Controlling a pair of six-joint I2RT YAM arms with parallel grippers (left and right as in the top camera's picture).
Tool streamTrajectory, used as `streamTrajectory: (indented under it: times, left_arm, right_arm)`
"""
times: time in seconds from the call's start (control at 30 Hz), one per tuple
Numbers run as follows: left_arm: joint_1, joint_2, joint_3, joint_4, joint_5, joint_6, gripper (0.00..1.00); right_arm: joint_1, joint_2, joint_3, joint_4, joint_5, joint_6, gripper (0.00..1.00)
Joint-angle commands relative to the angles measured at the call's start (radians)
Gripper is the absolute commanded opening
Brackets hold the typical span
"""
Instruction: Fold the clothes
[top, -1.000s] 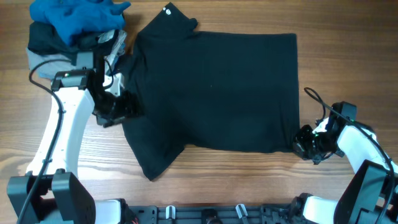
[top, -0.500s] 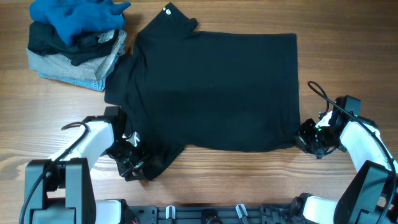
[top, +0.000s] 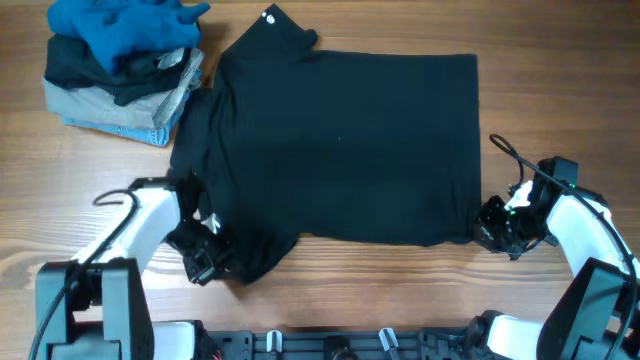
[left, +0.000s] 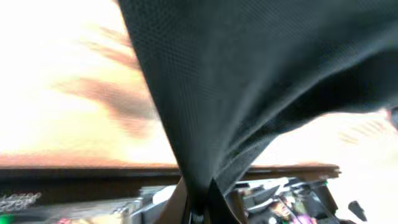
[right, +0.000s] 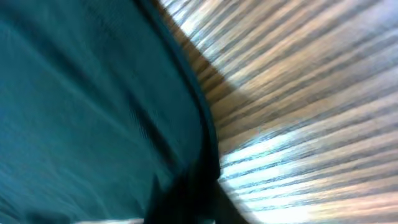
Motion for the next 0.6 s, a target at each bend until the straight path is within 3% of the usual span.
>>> streamTrajectory:
  times: [0.0,0.13,0.23,0.3,0.33,0.47,0.5,0.53,0.57]
  left_arm:
    - [0.018,-0.066,0.111,-0.023,-0.079,0.045,0.04]
    - [0.017,-0.072,0.111,-0.023,-0.080,0.046,0.04]
    - [0.017,-0.072,0.111,-0.022,-0.080,0.046,0.04]
    - [0.017,-0.072,0.111,-0.019,-0.080,0.046,0.04]
    - [0.017,-0.072,0.111,-0.013,-0.080,0.046,0.04]
    - [0.017,-0.072,0.119,-0.005,-0.083,0.049,0.04]
    - [0.017,-0.072,0.129,-0.005,-0.083,0.049,0.04]
    - [0.017,-0.072,0.142,-0.005,-0.082,0.049,0.04]
    - [0.017,-0.072,0.142,-0.005,-0.083,0.049,0.04]
  right_arm:
    - [0.005,0.010,0.014,-0.038,0.015,-0.099,0.55]
    - [0.005,0.010,0.013,-0.107,0.023,0.001,0.59]
    - [0.005,0.010,0.008,-0.125,0.027,0.108,0.43]
    - [0.005,0.010,0.007,-0.121,0.055,0.128,0.17]
    - [0.005,0.010,0.007,-0.104,0.058,0.106,0.09]
    - [0.005,0.009,0.031,-0.075,0.034,0.014,0.04]
    - [0.005,0.010,0.031,-0.074,0.034,0.014,0.46]
    - [0.005,0.010,0.030,-0.081,0.034,0.016,0.63]
    - [0.005,0.010,0.028,-0.087,0.034,0.018,0.64]
